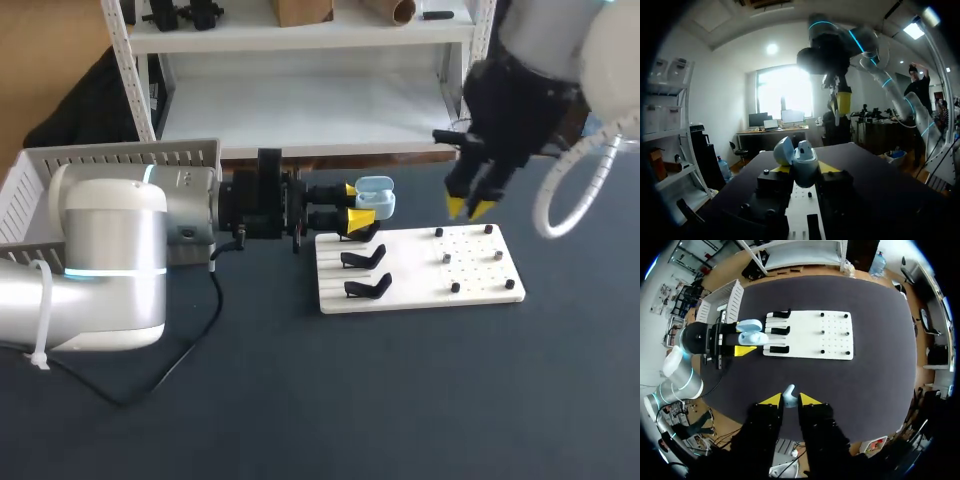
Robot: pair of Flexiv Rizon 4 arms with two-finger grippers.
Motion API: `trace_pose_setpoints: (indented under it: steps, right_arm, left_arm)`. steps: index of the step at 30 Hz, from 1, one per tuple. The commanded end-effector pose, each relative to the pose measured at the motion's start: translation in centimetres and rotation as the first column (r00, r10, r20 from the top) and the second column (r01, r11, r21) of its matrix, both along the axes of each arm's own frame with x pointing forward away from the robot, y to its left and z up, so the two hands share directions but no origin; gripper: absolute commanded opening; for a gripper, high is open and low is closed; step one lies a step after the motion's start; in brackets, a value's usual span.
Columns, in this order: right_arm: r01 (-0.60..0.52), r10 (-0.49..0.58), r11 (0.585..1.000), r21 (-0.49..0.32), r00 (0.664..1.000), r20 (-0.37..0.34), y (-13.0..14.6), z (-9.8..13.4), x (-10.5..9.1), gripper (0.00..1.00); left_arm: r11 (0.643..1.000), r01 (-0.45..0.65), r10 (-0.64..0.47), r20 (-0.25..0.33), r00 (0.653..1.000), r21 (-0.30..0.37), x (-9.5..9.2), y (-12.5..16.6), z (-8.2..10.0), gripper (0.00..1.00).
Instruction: Pick up each earbud case from the left stands, insert the matching earbuds, close the lid, and place the case in the box.
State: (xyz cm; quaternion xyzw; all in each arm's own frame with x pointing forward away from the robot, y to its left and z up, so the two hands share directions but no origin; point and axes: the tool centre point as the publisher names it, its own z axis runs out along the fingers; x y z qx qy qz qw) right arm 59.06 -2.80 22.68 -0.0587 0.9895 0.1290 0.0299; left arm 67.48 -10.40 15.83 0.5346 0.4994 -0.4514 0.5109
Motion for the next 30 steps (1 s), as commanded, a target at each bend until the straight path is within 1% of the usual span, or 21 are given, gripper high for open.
trace_pose_setpoints:
  steps: [1, 3, 17, 19, 23, 30]
  right_arm:
    - [-0.034, 0.034, 0.999, -0.015, 0.999, -0.008, 2.0, -0.1, 0.7, 0.00]
    - [-0.041, 0.041, 0.999, 0.011, 0.999, -0.023, 2.0, -0.2, 0.9, 0.00]
    - [-0.041, 0.041, 0.999, 0.011, 0.999, -0.023, 2.0, -0.2, 0.9, 0.00]
    - [-0.024, 0.025, 1.000, 0.019, 0.999, -0.034, 2.0, -0.4, 0.9, 0.00]
    - [-0.041, 0.040, 0.999, 0.010, 0.999, 0.004, 2.9, 0.7, 1.4, 0.00]
    - [-0.140, 0.140, 0.990, -0.018, 0.990, 0.031, 5.5, 1.6, 2.4, 0.00]
  left_arm:
    - [1.000, -0.005, 0.005, 0.003, 1.000, -0.003, -0.1, 0.0, -0.1, 0.00]
    - [1.000, -0.005, 0.005, 0.003, 1.000, -0.003, -0.1, 0.0, -0.1, 0.00]
    - [1.000, -0.005, 0.005, 0.003, 1.000, -0.003, -0.1, 0.0, -0.1, 0.00]
    - [1.000, -0.005, 0.005, 0.003, 1.000, -0.003, -0.1, 0.0, -0.1, 0.00]
    - [1.000, -0.005, 0.005, 0.003, 1.000, -0.003, -0.1, 0.0, -0.1, 0.00]
    - [1.000, -0.005, 0.005, 0.003, 1.000, -0.003, -0.1, 0.0, -0.1, 0.00]
